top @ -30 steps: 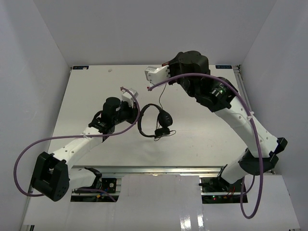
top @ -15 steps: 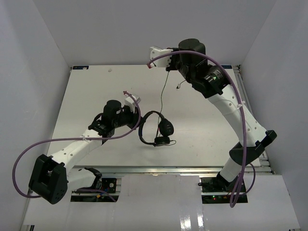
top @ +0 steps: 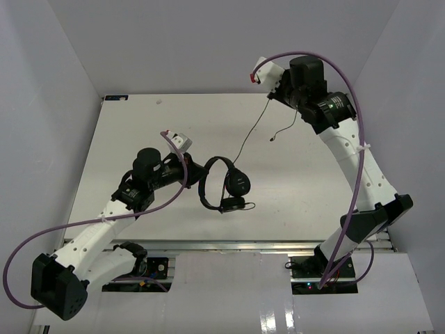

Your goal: Wrap the headphones

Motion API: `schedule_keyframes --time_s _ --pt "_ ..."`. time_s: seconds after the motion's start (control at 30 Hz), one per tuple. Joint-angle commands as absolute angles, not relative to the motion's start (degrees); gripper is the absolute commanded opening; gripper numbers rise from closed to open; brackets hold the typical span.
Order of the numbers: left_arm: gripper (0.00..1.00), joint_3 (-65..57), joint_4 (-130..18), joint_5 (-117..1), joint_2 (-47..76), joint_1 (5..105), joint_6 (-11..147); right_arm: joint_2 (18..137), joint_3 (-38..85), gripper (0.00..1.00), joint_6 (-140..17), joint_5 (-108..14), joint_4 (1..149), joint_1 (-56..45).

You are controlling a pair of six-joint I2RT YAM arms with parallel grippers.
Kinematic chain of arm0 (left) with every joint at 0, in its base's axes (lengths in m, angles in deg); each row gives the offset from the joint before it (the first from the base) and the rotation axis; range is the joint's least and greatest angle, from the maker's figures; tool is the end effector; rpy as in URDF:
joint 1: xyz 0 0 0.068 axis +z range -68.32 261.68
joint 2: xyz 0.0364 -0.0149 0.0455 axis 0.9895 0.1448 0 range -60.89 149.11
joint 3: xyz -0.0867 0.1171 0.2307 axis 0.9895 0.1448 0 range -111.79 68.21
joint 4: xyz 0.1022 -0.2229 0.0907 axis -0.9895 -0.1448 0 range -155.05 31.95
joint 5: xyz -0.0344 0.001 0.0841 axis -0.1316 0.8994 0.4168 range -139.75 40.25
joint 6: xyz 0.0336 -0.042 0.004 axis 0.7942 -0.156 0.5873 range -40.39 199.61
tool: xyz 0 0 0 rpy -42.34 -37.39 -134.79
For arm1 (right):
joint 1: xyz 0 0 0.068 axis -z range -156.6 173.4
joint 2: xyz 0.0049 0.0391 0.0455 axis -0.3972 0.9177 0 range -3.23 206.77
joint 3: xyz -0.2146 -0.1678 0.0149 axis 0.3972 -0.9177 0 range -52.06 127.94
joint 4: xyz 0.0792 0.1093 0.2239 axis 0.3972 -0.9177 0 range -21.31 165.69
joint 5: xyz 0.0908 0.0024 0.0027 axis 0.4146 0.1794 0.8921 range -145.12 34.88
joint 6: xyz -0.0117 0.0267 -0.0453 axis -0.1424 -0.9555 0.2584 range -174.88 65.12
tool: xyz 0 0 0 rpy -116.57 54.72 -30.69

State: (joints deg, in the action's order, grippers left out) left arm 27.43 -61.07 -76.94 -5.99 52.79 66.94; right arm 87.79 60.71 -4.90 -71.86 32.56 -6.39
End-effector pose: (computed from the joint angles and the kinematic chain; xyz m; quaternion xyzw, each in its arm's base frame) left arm 0.1859 -0.1212 0.2968 0.2485 0.7545 -0.3816 0.4726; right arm 0.2919 0.1555 0.4846 -0.4611 0.6797 -0.2162 0.5280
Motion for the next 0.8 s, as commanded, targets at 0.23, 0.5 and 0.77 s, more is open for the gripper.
schedule_keyframes --time_s 0.23,0.5,0.77 --pt "0.00 15.29 -64.16 -73.00 -9.60 52.58 58.99 84.19 57.69 0.08 -14.89 -40.59 28.84 1.66" --pt "0.00 0.96 -70.35 -65.83 -6.53 52.58 55.77 85.65 48.25 0.08 -21.07 -17.42 35.03 5.19" --pt "0.00 -9.73 -73.21 -61.79 -1.36 52.58 52.74 83.42 30.05 0.08 -37.66 -2.51 59.96 5.91"
